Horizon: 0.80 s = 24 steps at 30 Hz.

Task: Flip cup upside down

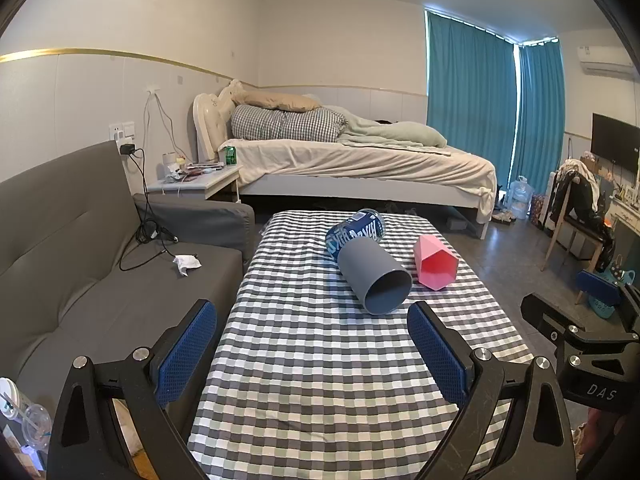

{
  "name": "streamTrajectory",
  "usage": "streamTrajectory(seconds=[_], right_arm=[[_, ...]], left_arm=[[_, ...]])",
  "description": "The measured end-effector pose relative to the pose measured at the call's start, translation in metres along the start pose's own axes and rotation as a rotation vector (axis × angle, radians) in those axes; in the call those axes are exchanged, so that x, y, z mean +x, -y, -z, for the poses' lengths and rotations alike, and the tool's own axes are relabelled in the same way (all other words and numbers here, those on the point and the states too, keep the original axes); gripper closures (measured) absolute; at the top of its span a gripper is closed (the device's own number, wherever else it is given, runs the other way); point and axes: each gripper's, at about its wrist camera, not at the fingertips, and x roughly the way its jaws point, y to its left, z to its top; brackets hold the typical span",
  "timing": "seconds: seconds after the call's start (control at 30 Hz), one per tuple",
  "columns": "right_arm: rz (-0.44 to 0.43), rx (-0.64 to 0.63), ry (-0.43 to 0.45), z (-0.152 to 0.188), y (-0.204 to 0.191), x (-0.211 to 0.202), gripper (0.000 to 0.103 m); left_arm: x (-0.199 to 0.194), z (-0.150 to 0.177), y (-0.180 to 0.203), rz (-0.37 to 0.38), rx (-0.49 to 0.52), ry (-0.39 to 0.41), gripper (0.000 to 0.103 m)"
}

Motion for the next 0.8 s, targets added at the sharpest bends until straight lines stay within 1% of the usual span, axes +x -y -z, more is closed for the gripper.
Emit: streamTrajectory(seconds=[0.8], right_arm=[[0.0, 0.001, -0.008, 0.002, -0.0014, 0.0028, 0.0]], left_arm=[[-0.002, -0.0038, -0.0044, 0.003, 0.0, -0.006, 0.004]])
